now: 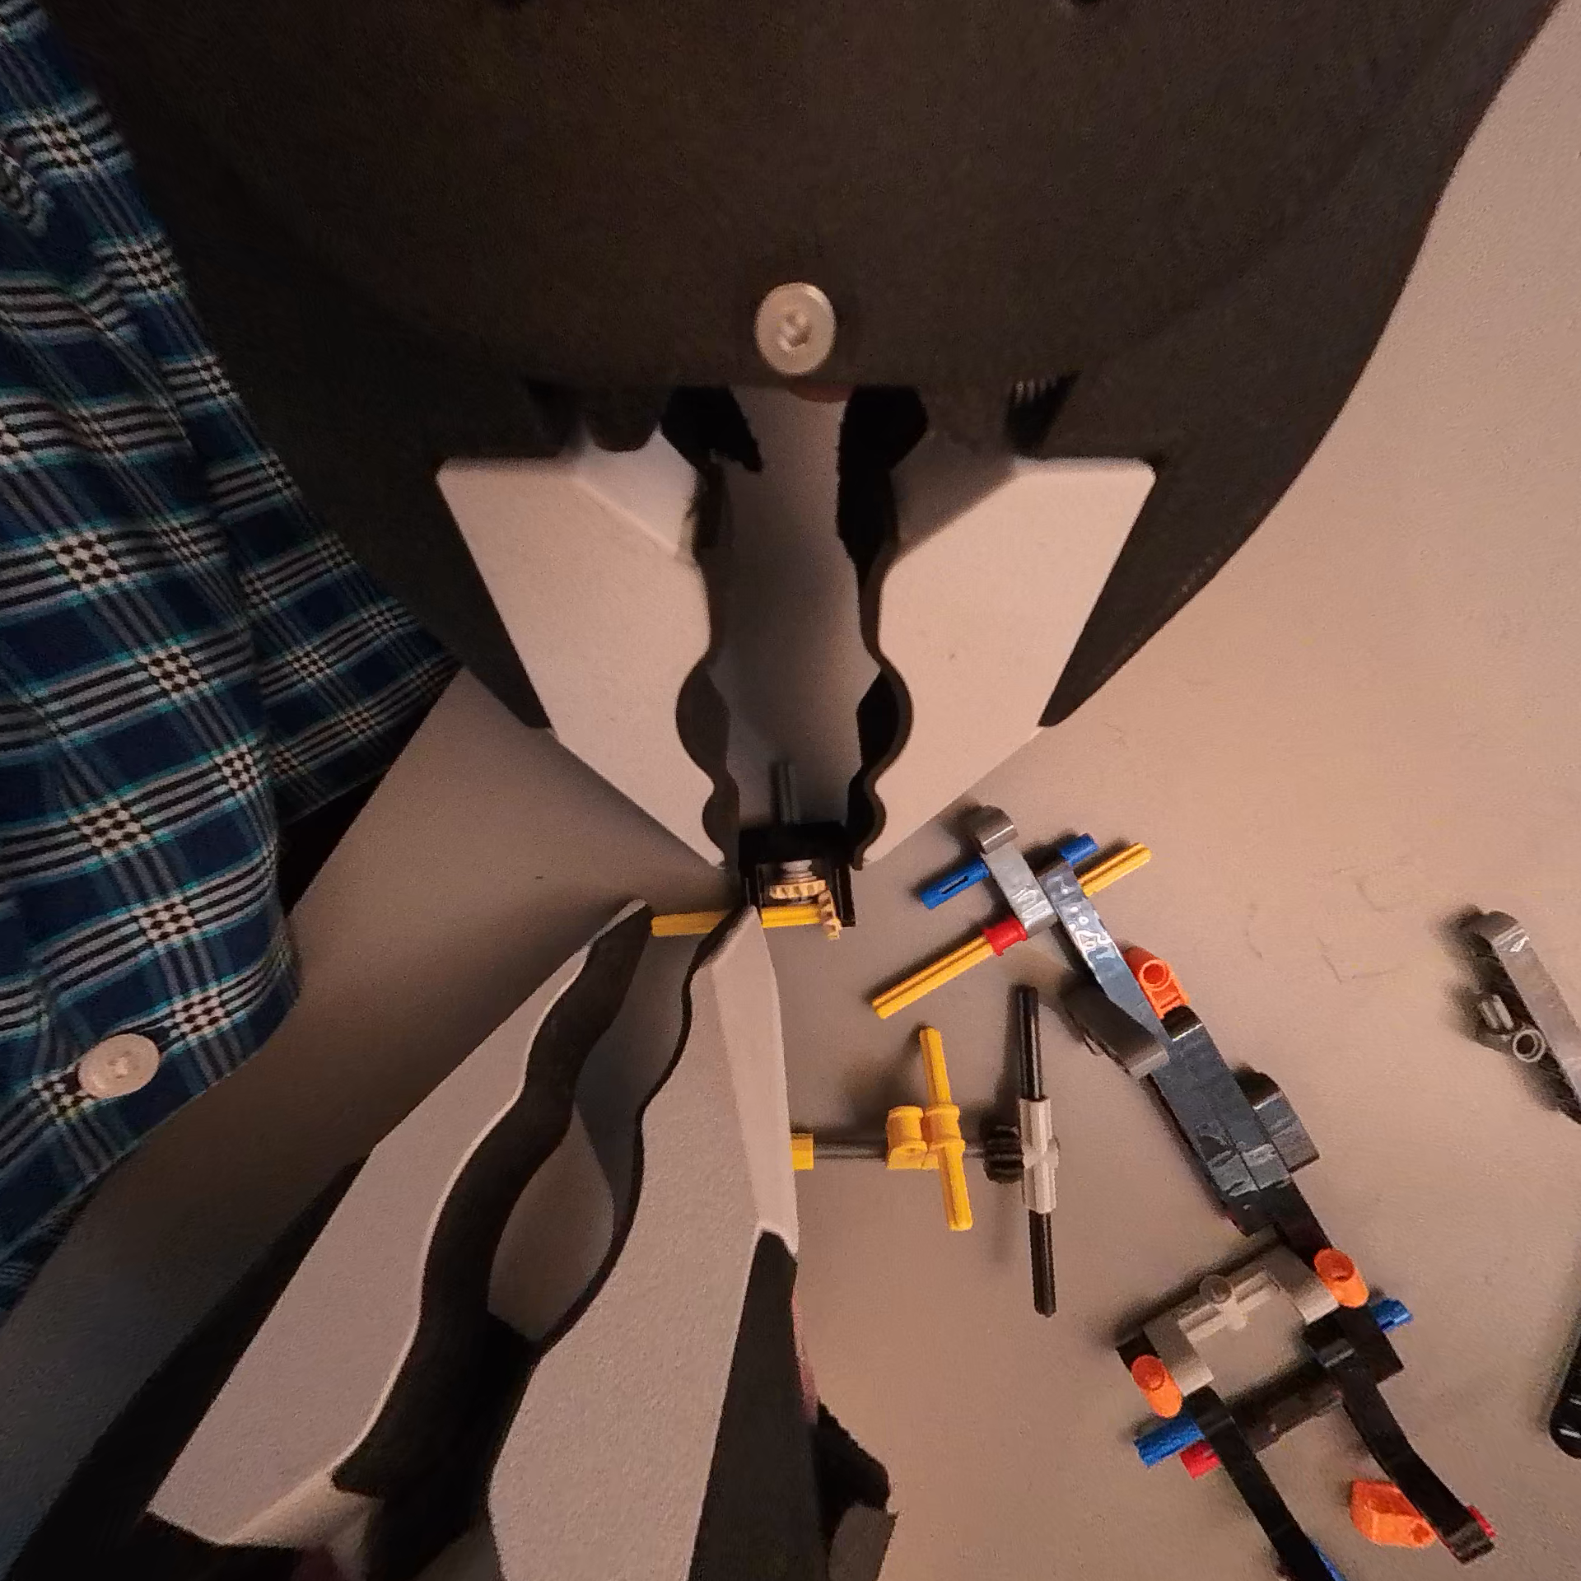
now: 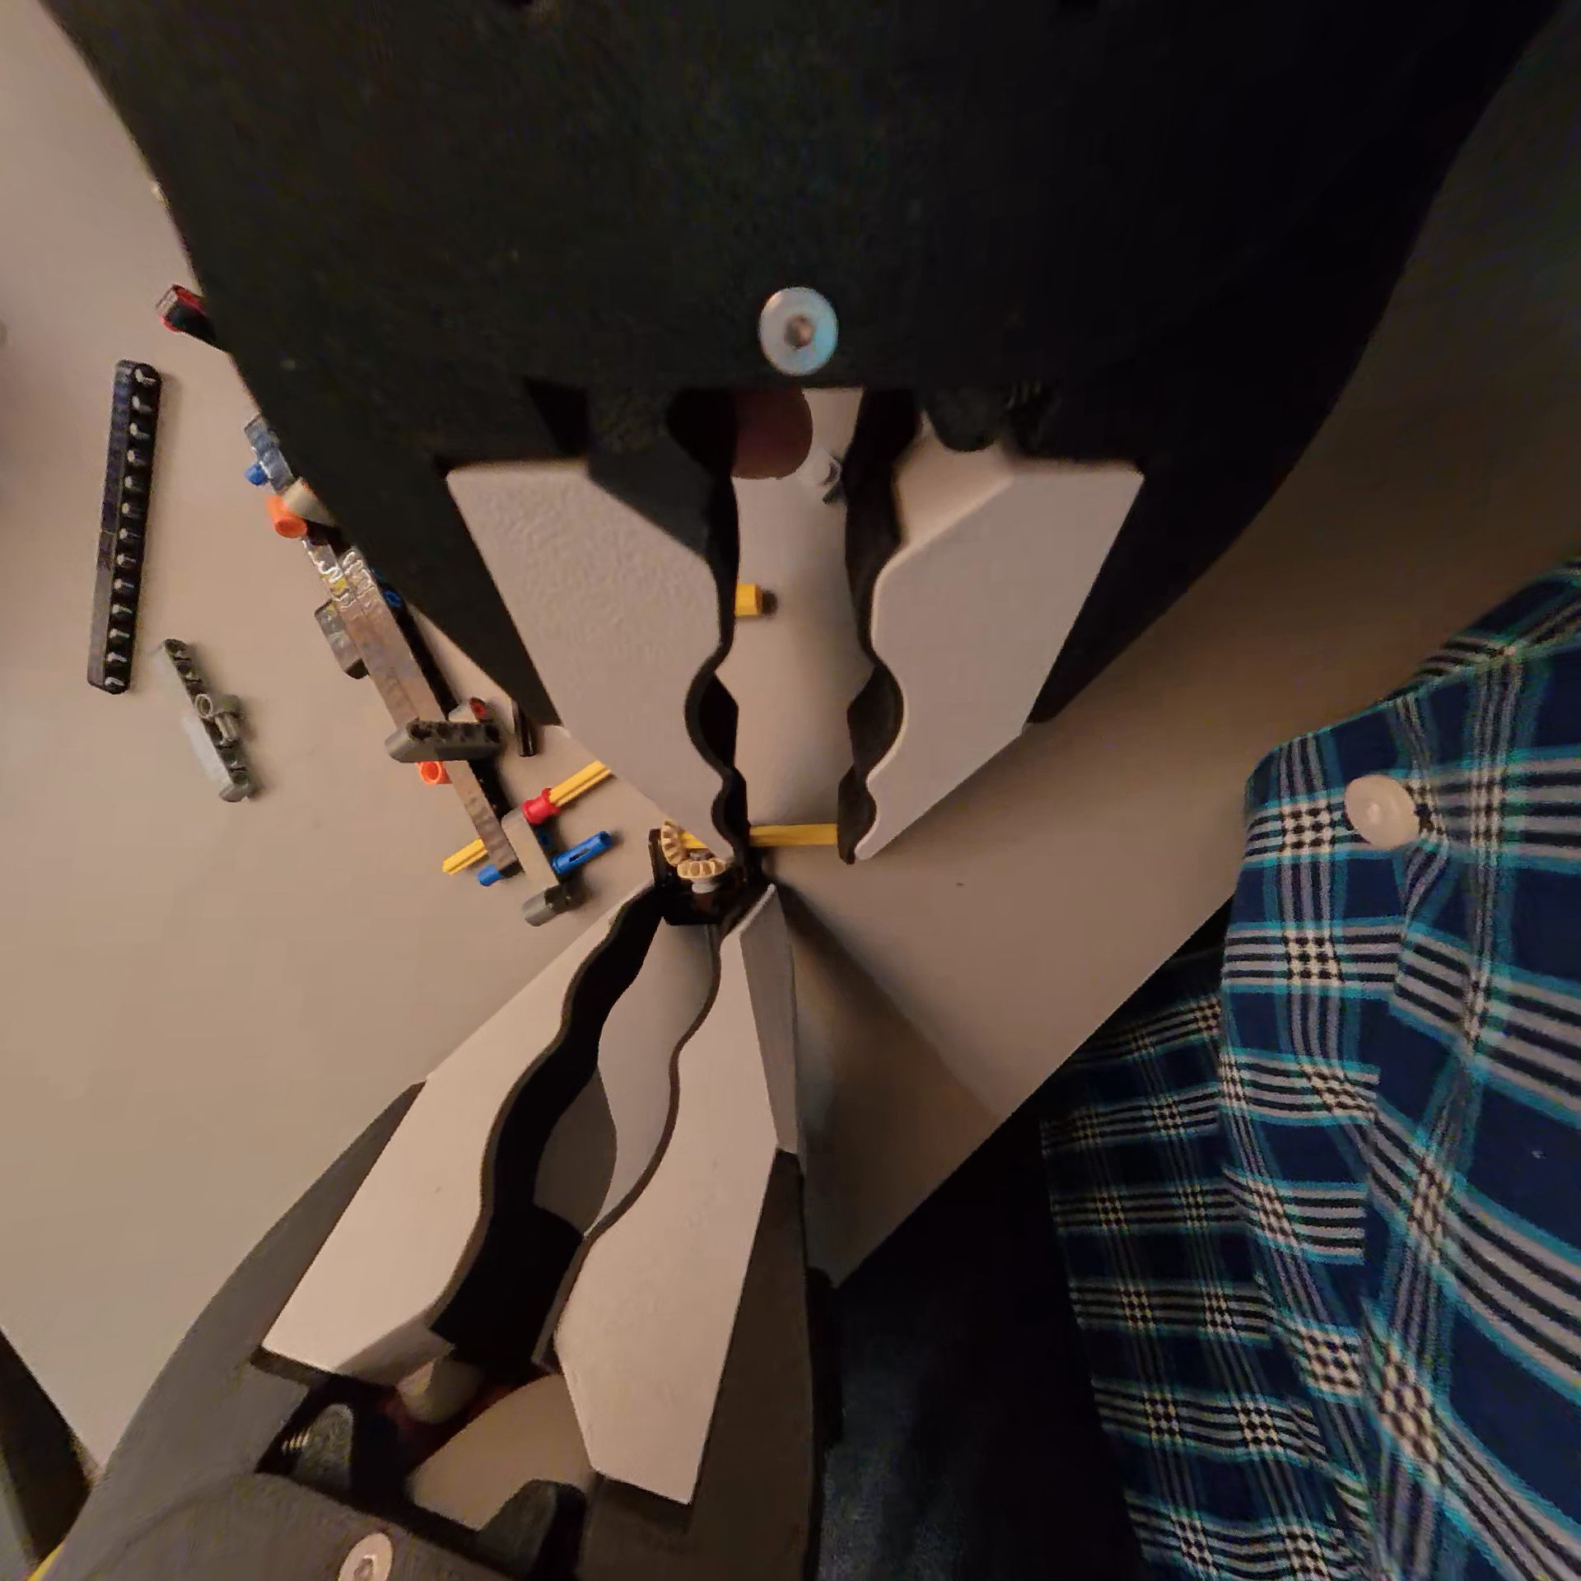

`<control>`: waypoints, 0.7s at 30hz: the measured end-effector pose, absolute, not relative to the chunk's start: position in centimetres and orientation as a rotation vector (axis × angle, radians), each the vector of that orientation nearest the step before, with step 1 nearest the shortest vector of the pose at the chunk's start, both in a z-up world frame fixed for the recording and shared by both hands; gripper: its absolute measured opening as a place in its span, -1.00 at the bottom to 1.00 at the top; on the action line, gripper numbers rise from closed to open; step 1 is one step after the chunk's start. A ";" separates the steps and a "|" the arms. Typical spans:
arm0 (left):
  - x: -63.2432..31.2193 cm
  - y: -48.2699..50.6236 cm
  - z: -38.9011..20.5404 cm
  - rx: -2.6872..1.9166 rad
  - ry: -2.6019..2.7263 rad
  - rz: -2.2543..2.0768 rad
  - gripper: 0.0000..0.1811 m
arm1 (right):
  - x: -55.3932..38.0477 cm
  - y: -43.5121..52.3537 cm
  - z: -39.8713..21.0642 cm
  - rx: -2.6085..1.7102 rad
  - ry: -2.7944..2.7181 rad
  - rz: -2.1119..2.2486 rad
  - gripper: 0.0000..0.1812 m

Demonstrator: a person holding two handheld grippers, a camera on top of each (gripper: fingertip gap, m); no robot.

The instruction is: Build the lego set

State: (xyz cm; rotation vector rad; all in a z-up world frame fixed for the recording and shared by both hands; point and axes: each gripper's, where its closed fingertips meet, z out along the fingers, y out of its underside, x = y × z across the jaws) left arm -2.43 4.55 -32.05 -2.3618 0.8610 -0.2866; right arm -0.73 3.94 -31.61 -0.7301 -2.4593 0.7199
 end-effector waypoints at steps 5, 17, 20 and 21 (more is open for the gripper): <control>-2.4 5.0 -32.0 -2.360 0.851 -0.294 -0.75 | -0.9 4.0 -31.5 -0.786 -2.435 0.780 -0.79; -1.9 5.3 -32.0 -2.366 0.867 -0.301 -0.75 | -1.0 4.1 -31.6 -0.786 -2.420 0.787 -0.71; -1.9 5.3 -32.0 -2.364 0.876 -0.298 -0.75 | -1.5 4.8 -31.3 -0.822 -2.372 0.767 -0.50; -1.9 5.3 -32.0 -2.365 0.877 -0.295 -0.75 | -1.5 4.9 -31.2 -0.836 -2.366 0.769 -0.48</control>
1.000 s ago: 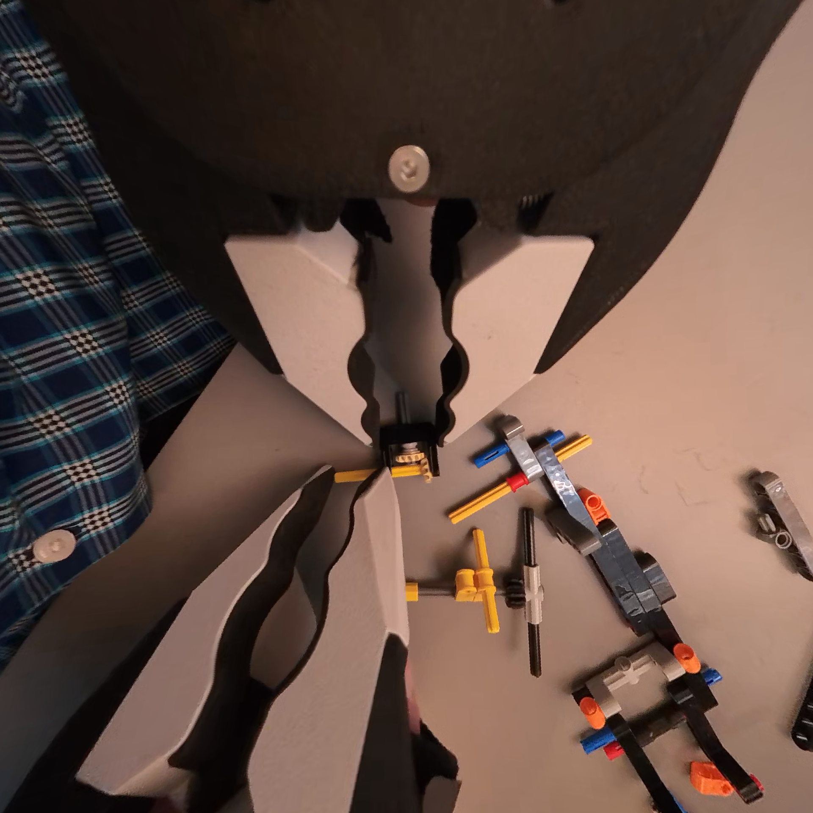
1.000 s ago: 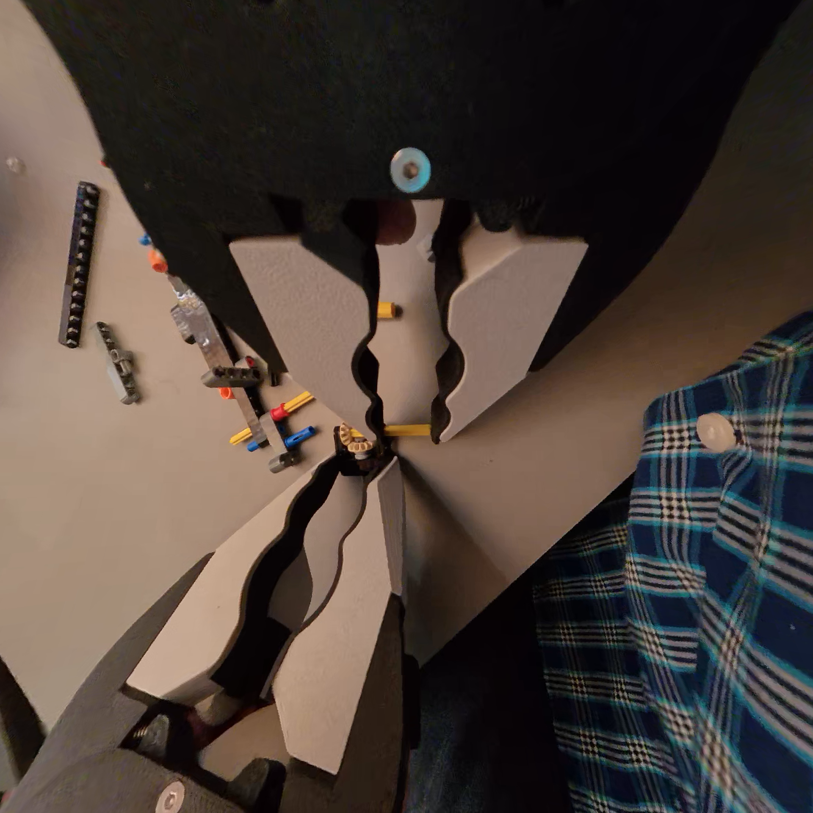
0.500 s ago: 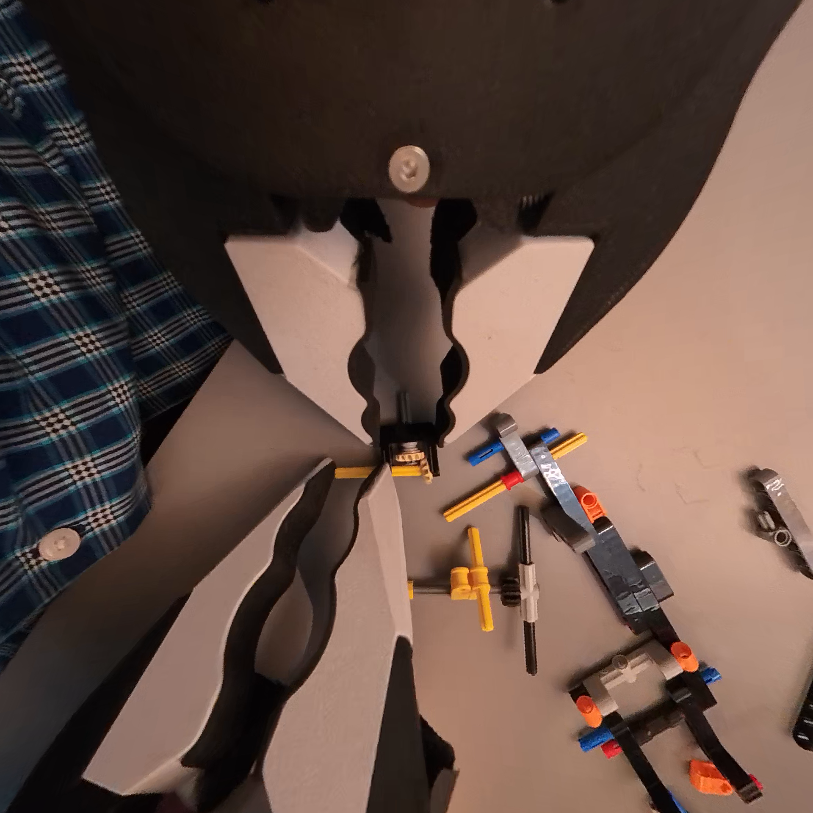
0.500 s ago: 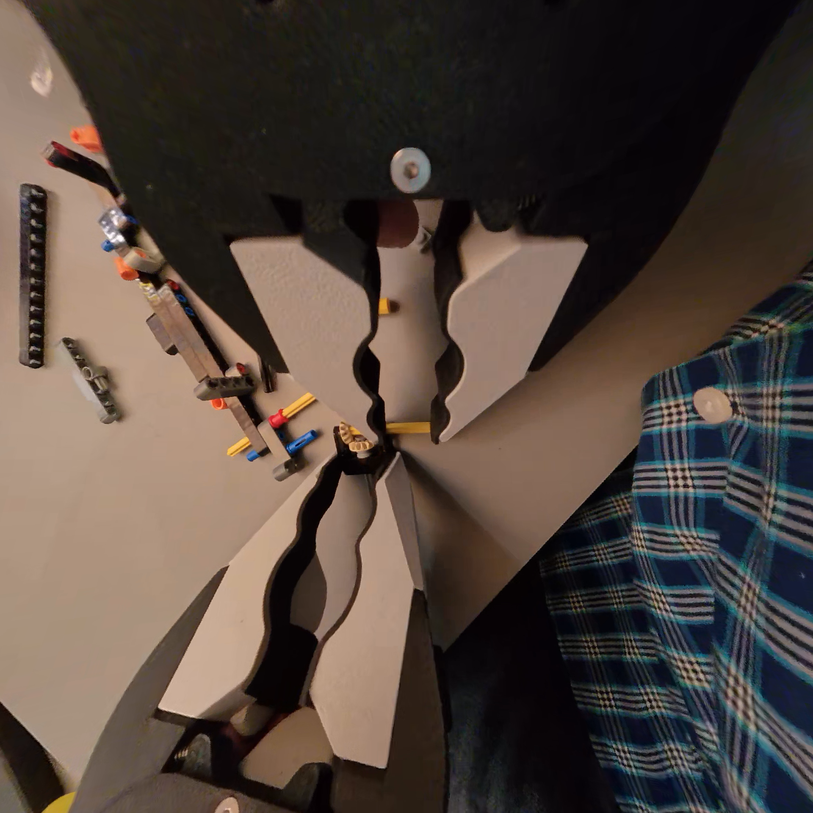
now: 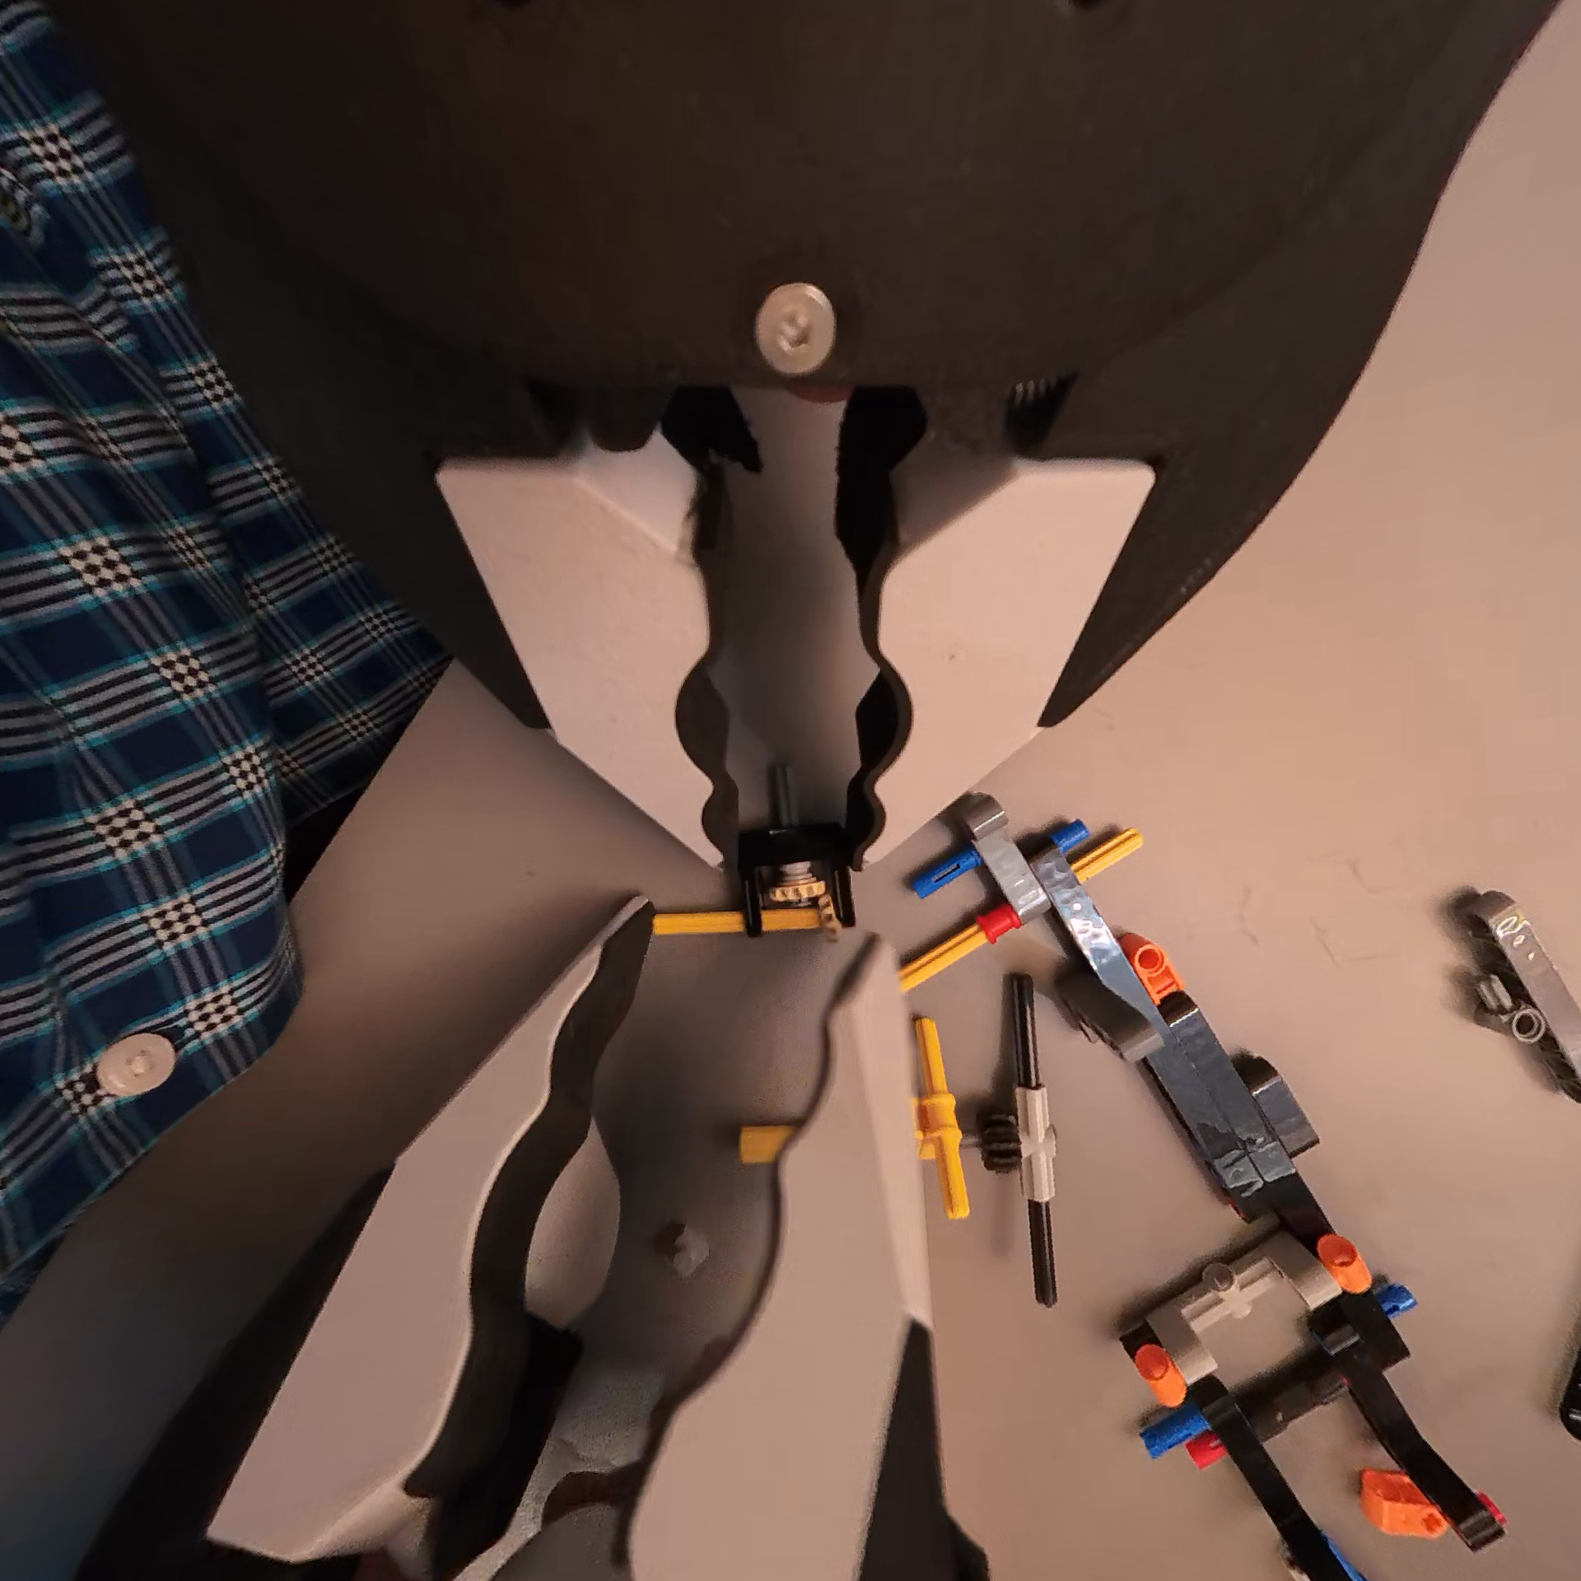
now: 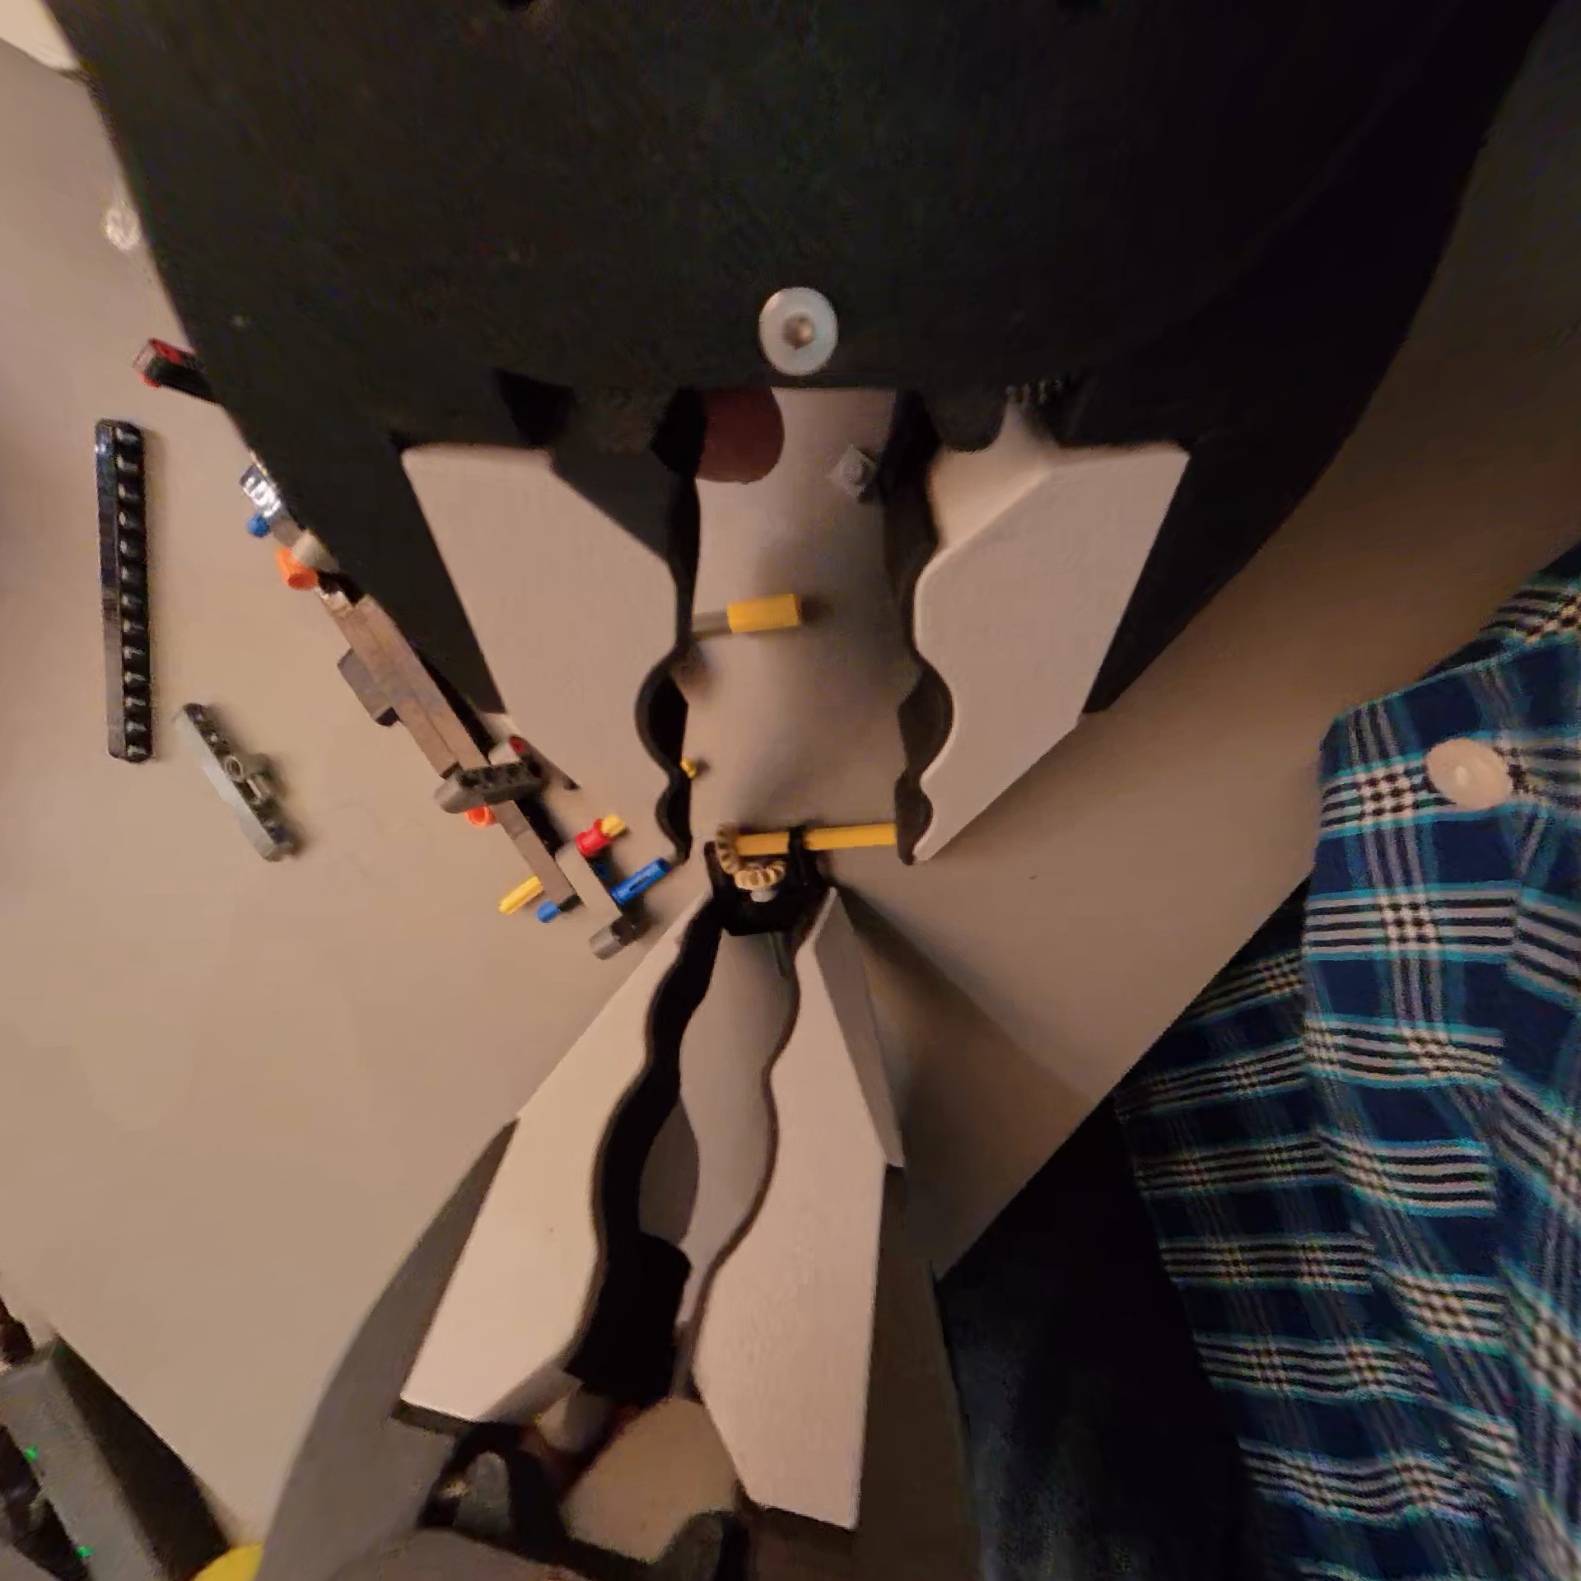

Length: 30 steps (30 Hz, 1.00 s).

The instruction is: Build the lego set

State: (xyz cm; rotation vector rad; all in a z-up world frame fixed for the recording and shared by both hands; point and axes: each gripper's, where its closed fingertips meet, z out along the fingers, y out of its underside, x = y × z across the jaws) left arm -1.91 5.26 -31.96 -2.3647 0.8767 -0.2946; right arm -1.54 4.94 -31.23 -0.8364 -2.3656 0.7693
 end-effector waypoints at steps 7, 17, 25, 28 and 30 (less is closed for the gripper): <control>-1.8 5.1 -31.9 -2.366 0.878 -0.299 -0.75 | -1.3 4.7 -31.5 -0.940 -2.384 0.848 -0.50; -1.6 4.9 -31.8 -2.364 0.869 -0.306 -0.75 | -1.2 4.7 -31.7 -1.017 -2.373 0.923 -0.54; -1.6 5.0 -31.8 -2.361 0.863 -0.312 -0.75 | -1.1 4.6 -31.8 -1.008 -2.400 0.910 -0.56; -0.9 4.8 -31.7 -2.349 0.867 -0.356 -0.74 | -1.1 4.9 -31.6 -0.986 -2.406 0.903 -0.65; -1.2 4.8 -31.7 -2.343 0.879 -0.325 -0.74 | -1.2 4.8 -31.6 -0.982 -2.395 0.911 -0.74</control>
